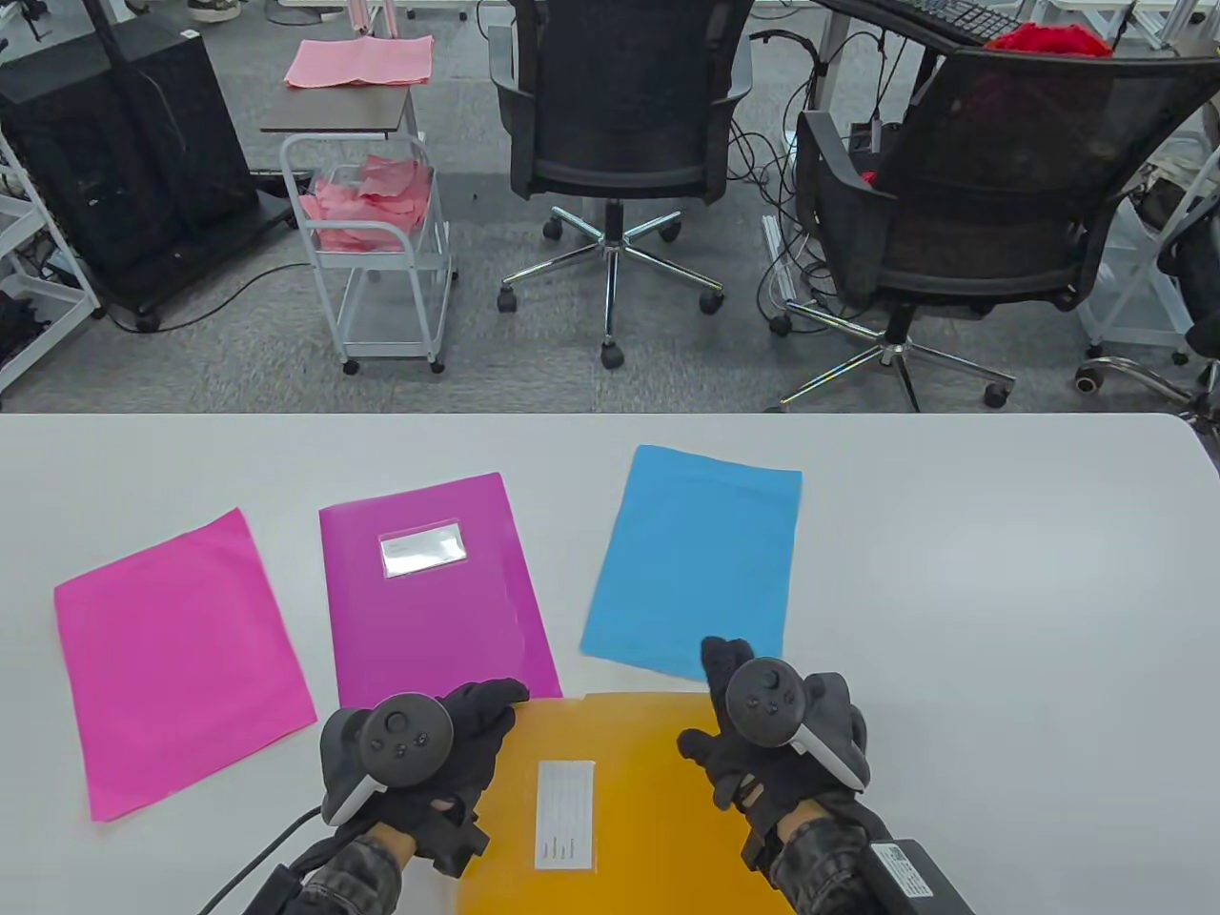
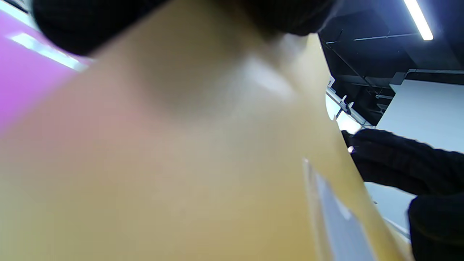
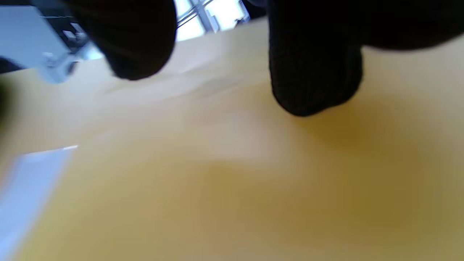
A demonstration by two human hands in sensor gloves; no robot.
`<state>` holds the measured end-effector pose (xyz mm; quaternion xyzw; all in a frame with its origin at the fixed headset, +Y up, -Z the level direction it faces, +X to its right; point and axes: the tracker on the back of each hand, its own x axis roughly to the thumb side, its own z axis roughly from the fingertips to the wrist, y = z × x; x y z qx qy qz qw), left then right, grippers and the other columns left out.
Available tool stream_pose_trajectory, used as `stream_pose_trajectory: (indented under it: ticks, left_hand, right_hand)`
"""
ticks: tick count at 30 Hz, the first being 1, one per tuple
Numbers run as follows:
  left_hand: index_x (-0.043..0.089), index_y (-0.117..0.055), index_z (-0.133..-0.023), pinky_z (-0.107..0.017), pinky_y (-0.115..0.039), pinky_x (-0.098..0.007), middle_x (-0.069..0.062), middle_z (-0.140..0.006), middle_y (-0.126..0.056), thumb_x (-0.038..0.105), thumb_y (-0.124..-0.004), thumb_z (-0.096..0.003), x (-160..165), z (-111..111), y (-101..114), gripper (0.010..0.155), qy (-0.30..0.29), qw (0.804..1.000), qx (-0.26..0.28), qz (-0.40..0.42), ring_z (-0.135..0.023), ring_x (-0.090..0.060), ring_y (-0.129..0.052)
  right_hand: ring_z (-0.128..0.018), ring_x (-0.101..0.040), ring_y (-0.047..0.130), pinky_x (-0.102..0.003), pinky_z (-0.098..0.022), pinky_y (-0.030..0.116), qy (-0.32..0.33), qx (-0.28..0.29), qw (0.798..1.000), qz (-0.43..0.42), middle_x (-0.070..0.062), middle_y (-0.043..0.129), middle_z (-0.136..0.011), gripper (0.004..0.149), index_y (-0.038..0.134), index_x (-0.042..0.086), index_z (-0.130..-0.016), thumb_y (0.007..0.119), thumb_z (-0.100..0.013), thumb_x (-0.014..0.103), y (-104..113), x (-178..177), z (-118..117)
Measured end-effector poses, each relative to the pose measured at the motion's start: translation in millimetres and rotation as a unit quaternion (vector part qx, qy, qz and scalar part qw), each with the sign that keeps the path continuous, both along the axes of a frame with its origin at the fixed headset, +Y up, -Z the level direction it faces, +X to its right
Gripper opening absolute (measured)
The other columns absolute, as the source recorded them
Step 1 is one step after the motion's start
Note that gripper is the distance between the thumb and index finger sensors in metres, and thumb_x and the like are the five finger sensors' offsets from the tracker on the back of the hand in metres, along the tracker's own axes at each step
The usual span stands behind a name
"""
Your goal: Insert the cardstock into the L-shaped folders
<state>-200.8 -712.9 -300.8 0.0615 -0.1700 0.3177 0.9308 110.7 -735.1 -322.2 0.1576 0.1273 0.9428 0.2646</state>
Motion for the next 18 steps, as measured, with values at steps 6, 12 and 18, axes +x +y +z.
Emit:
stream_pose_trajectory:
  ticks: [6,12,18]
  left_hand:
    - [0.025,-0.084,-0.081,-0.032,-0.092,-0.043,-0.006,-0.065,-0.098,0.033,-0.079,-0.0433,-16,-6,-13,0.039,0.007,0.982,-0.094,0.162,-0.036,-0.019,-0.113]
    - [0.032,-0.046,-0.106,-0.043,-0.090,-0.044,-0.004,-0.085,-0.090,0.048,-0.072,-0.0489,-21,-13,-38,0.065,-0.043,0.909,-0.255,0.326,-0.054,-0.021,-0.112]
    - [0.014,0.017,-0.100,-0.063,-0.064,-0.067,-0.030,-0.113,-0.034,0.096,-0.048,-0.0417,-19,-4,-79,0.119,-0.201,0.783,-0.488,0.329,-0.095,-0.058,-0.072]
  right_hand:
    - [-0.027,-0.021,0.092,-0.031,-0.010,0.084,-0.021,0.024,0.999,-0.007,-0.020,0.057,-0.082,0.073,0.038,0.020,-0.093,0.081,-0.036,0.038,1,14,-3]
    - [-0.016,-0.024,0.099,-0.033,-0.002,0.088,-0.035,0.013,0.999,-0.031,-0.021,0.083,-0.066,0.045,0.069,0.017,-0.073,0.080,-0.032,0.031,-1,28,-7]
    - [-0.012,-0.020,0.097,-0.030,-0.001,0.085,-0.023,-0.012,0.989,-0.148,-0.014,0.088,-0.050,0.042,0.073,0.019,-0.070,0.077,-0.032,0.038,1,47,-13]
